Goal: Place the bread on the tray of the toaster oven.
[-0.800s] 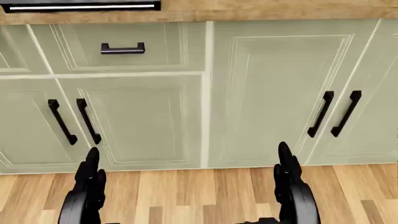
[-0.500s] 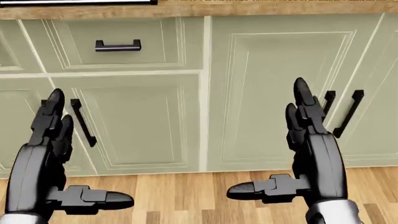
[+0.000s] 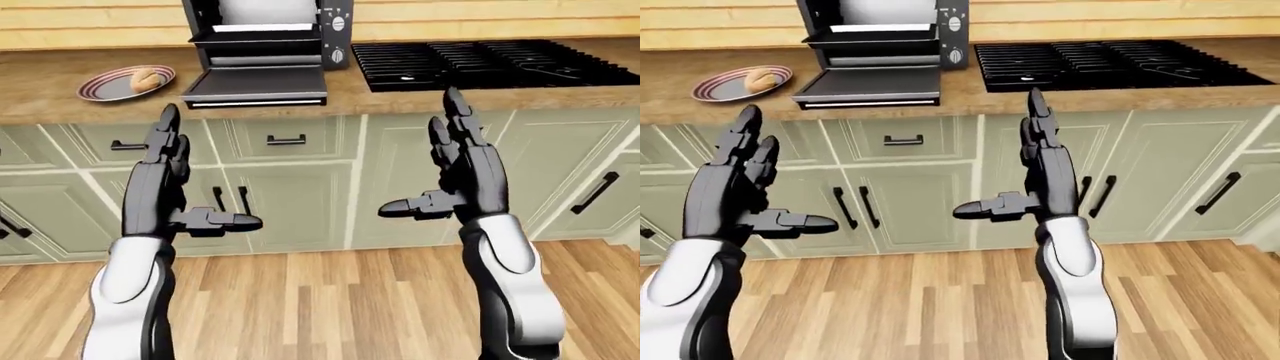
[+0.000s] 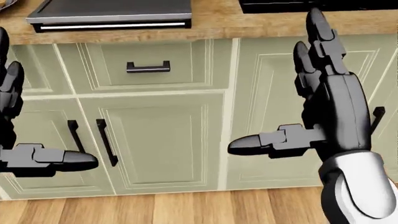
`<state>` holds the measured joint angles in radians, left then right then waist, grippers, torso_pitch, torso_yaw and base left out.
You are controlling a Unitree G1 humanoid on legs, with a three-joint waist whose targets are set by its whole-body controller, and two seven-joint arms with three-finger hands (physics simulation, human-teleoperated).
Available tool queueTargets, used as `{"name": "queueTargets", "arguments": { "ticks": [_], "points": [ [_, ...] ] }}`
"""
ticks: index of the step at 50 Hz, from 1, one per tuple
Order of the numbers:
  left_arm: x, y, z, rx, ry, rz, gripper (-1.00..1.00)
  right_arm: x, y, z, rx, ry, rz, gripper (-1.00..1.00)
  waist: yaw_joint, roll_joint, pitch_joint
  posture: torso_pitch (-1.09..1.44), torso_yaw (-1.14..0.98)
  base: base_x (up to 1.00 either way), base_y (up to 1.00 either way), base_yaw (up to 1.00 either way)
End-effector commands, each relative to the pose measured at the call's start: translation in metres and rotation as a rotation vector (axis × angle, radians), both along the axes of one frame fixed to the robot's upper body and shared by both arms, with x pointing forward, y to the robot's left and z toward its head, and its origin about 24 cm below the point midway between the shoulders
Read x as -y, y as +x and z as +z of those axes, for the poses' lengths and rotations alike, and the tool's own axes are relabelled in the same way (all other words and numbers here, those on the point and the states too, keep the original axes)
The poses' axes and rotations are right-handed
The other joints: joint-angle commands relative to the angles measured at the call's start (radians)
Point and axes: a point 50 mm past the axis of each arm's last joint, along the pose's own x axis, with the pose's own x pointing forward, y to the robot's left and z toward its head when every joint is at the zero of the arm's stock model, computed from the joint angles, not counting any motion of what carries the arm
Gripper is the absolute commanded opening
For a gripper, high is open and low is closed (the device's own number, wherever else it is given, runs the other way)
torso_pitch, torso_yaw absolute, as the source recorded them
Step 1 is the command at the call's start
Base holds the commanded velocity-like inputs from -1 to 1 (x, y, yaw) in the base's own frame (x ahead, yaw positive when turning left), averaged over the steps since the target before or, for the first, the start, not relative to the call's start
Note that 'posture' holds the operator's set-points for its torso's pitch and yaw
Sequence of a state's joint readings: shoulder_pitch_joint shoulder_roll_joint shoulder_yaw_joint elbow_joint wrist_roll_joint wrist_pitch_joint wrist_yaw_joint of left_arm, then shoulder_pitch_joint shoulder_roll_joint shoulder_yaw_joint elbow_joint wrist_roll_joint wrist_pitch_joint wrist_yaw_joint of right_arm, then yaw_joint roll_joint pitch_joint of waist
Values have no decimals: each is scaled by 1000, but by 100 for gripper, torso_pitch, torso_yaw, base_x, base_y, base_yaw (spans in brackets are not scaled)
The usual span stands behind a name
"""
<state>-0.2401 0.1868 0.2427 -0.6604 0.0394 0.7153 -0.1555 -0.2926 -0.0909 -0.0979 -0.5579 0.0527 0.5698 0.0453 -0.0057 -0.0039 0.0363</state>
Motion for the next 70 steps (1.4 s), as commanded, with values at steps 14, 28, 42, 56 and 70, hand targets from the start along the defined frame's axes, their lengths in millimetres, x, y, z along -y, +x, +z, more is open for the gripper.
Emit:
{"name": "queueTargets", "arguments": {
  "ticks": [14, 28, 42, 56, 70],
  "points": [
    [6, -20, 42, 168, 66, -19, 100, 6, -6, 38, 122, -11, 17, 100, -11, 16, -6, 0, 0, 13, 29, 0],
    [5, -17, 47, 182, 49, -21, 100, 12, -19, 37, 133, 21, -4, 100, 10, -16, 2, 0, 0, 14, 29, 0],
    [-3, -15, 57, 182, 78, -6, 100, -1, -12, 53, 141, -6, 23, 100, -15, 79, -18, 0, 0, 15, 29, 0],
    [4, -15, 62, 194, 71, -20, 100, -4, -17, 67, 213, 38, 27, 100, 9, -25, -3, 0, 0, 15, 29, 0],
    [3, -17, 67, 220, 80, -5, 100, 6, -23, 71, 240, 51, -11, 100, -9, 126, -33, 0, 0, 16, 29, 0]
  ]
}}
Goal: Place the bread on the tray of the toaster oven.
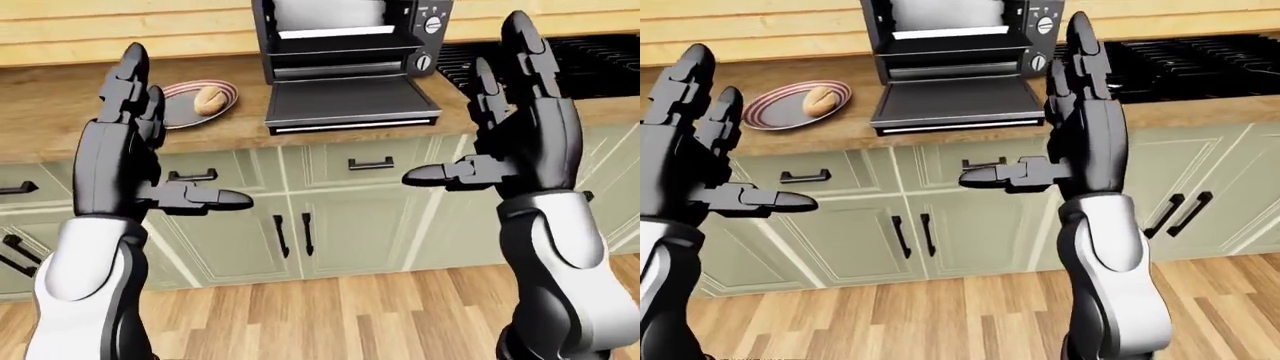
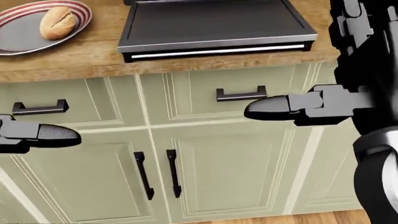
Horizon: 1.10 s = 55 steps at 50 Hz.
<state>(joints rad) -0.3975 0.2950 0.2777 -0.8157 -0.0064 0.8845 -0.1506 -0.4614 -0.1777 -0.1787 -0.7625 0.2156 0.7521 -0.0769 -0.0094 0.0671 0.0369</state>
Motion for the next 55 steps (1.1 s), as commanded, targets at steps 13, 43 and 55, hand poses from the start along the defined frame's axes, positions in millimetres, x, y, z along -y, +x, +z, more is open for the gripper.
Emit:
{"name": "queueTargets", "arguments": {
  "ticks": [13, 43, 55],
  "points": [
    [-1, -2, 14, 90, 6, 13, 100, 3, -14, 4, 46, -4, -20, 100, 15, -128, -7, 0, 0, 18, 29, 0],
    [1, -1, 10, 74, 14, 22, 100, 10, -19, -3, 49, 12, -47, 100, 18, -114, -5, 0, 0, 25, 22, 0],
    [0, -6, 12, 80, 10, 23, 100, 10, -25, 7, 72, 6, -44, 100, 3, 9, -11, 0, 0, 25, 13, 0]
  ]
}}
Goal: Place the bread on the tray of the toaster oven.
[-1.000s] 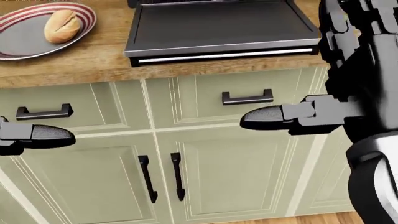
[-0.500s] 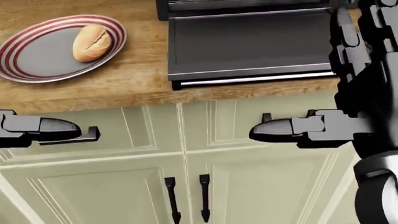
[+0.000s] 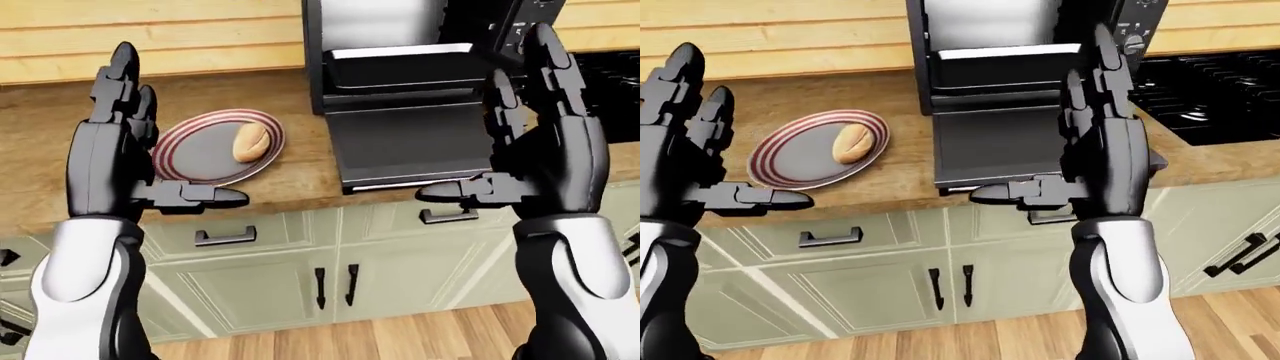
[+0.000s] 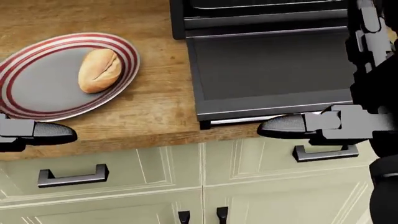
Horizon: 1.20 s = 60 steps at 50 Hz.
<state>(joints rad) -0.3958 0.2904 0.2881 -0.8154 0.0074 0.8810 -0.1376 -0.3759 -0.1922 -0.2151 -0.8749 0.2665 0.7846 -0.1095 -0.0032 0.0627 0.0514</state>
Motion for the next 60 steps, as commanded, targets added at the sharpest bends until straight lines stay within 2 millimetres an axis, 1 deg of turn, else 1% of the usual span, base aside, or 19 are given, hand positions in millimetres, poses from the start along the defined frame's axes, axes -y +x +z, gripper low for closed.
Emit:
{"name": "queueTargets", "arguments": {
  "ticks": [1, 4, 10, 12, 13, 14, 15, 16, 17, 18, 21, 23, 24, 26, 28, 34, 45, 50, 60],
  "points": [
    [3, -5, 11, 70, 20, -9, 100, 3, -6, 12, 72, -8, -16, 100, -6, 17, -16, 0, 0, 25, 11, 0],
    [3, -6, 13, 72, 22, -8, 100, 3, -7, 13, 74, -8, -19, 100, 6, -9, -23, 0, 0, 25, 11, 0],
    [5, -5, 16, 77, 26, -15, 100, 4, -10, 20, 85, -16, -23, 100, 16, -70, -16, 0, 0, 25, 11, 0],
    [4, -5, 17, 76, 28, -14, 100, 4, -11, 22, 89, -16, -24, 100, 21, -111, -26, 0, 0, 25, 8, 0],
    [4, -6, 17, 78, 27, -13, 100, 4, -11, 22, 90, -15, -25, 100, 20, -143, -37, 0, 0, 26, 1, 0],
    [4, -6, 17, 78, 27, -14, 100, 4, -11, 22, 91, -17, -28, 100, 8, -88, -24, 0, 0, 25, 0, 0],
    [4, -6, 17, 79, 27, -15, 100, 4, -11, 22, 91, -16, -28, 100, 11, -109, -19, 0, 0, 20, 0, 0],
    [4, -6, 18, 80, 28, -14, 100, 5, -11, 23, 90, -13, -33, 100, 6, -111, -20, 0, 0, 16, 0, 0],
    [4, -7, 18, 82, 26, -14, 100, 5, -11, 23, 91, -10, -32, 100, 3, -106, -8, 0, 0, 4, 0, 0],
    [3, -7, 18, 82, 27, -11, 100, 7, -11, 24, 95, -4, -43, 100, 8, -106, -15, 0, 0, 2, 0, 0],
    [4, -7, 19, 84, 29, -11, 100, 7, -13, 28, 113, 2, -43, 100, 1, -80, -9, 0, 0, 0, 0, 0],
    [3, -8, 19, 85, 27, -8, 100, 8, -15, 29, 118, 3, -44, 100, -8, -40, -21, 0, 0, 0, 0, 0],
    [3, -8, 19, 85, 27, -9, 100, 9, -16, 30, 120, 0, -49, 100, -5, -64, -9, 0, 0, 0, 0, 0],
    [3, -9, 19, 85, 27, -7, 100, 9, -17, 32, 127, -2, -54, 100, 4, -64, -24, 0, 0, 0, 0, 0],
    [2, -9, 19, 86, 21, -6, 100, 10, -19, 34, 134, -1, -54, 100, 6, -69, -26, 0, 0, 0, 0, 0],
    [2, -12, 20, 86, 2, -24, 100, 8, -18, 36, 137, -10, -59, 100, 7, -78, -28, 0, 0, 0, 0, 0],
    [9, -10, 29, 46, -1, -86, 100, 10, -21, 37, 139, -13, -64, 100, 8, -78, -20, 0, 0, 0, 0, 0],
    [19, 4, 37, -39, 88, -134, 100, 12, -23, 36, 138, -11, -66, 100, 10, -77, -15, 0, 0, 0, 0, 0],
    [23, 36, 49, -144, 224, -116, 100, 13, -24, 31, 130, -11, -65, 100, 8, -77, -14, 0, 0, 0, 0, 0]
  ]
}}
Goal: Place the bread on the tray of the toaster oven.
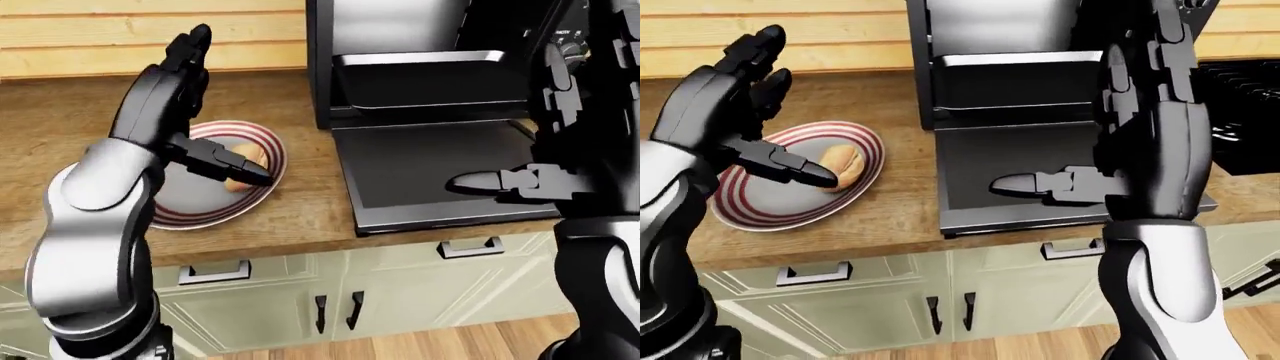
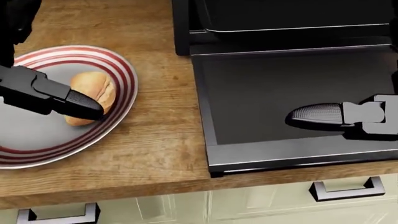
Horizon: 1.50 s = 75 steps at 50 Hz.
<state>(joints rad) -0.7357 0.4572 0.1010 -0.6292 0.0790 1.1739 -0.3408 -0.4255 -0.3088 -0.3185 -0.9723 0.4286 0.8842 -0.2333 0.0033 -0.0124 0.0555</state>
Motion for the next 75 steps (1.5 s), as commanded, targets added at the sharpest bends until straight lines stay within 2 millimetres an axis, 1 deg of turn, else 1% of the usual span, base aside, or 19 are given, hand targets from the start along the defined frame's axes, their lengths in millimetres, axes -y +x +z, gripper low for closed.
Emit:
{"name": "queueTargets", "arguments": {
  "ticks": [1, 5, 9, 13, 19, 23, 28, 34, 36, 41, 46, 51, 57, 62, 68, 75],
  "points": [
    [-4, 1, 16, 65, 52, 31, 100, 0, -7, 8, 66, -6, 2, 100, 1, -3, -19, 0, 0, 0, 0, 0],
    [-6, 10, 19, 37, 83, 46, 100, -1, -5, 7, 64, -7, 3, 100, 1, -6, -21, 0, 0, 0, 0, 0],
    [-14, 20, 24, 4, 70, 93, 100, -1, -6, 6, 63, -9, 3, 100, 2, -10, -26, 0, 0, 0, 0, 0],
    [-17, 27, 23, -48, 86, 105, 100, -1, -6, 5, 59, -8, 5, 100, 3, -14, -28, 0, 0, 0, 0, 0],
    [-20, 38, 19, -103, 112, 78, 100, -2, -5, 5, 58, -10, 7, 100, 6, -18, -33, 0, 0, 0, 0, 0],
    [-19, 41, 10, -144, 122, 54, 100, -1, -5, 6, 57, -12, 6, 100, 7, -20, -35, 0, 0, 0, 0, 0],
    [-20, 43, 12, -174, 142, 26, 100, -2, -4, 6, 52, -15, 10, 100, 9, -22, -36, 0, 0, 0, 0, 0],
    [-21, 56, 13, -202, 190, -14, 100, -4, -1, 6, 50, -16, 13, 100, 10, -21, -37, 0, 0, 0, 0, 0],
    [-19, 62, 15, -207, 199, -25, 100, -5, 0, 5, 50, -15, 15, 100, 11, -21, -39, 0, 0, 0, 0, 0],
    [-13, 68, 11, -230, 220, -50, 100, -2, -5, 3, 52, -10, 16, 100, 12, -22, -40, 0, 0, 0, 0, 0],
    [-10, 68, 12, -242, 236, -69, 100, -2, -6, 3, 53, -9, 15, 100, 10, -22, -40, 0, 0, 0, 0, 0],
    [-9, 67, 7, -257, 248, -77, 100, 0, -6, 1, 52, -7, 13, 100, 8, -21, -39, 0, 0, 0, 0, 0],
    [-10, 64, 7, -268, 259, -74, 100, -2, -3, 2, 51, -7, 14, 100, 6, -21, -38, 0, 0, 0, 0, 0],
    [-9, 61, 1, -281, 267, -84, 100, -2, -3, 1, 50, -8, 14, 100, 5, -20, -37, 0, 0, 0, 0, 0],
    [-14, 58, -7, -296, 257, -71, 100, -3, 0, -1, 47, -6, 17, 100, 4, -19, -37, 0, 0, 0, 0, 0],
    [-14, 56, -11, -307, 255, -73, 100, -1, -3, -3, 46, -5, 15, 100, 5, -19, -37, 0, 0, 0, 0, 0]
  ]
}}
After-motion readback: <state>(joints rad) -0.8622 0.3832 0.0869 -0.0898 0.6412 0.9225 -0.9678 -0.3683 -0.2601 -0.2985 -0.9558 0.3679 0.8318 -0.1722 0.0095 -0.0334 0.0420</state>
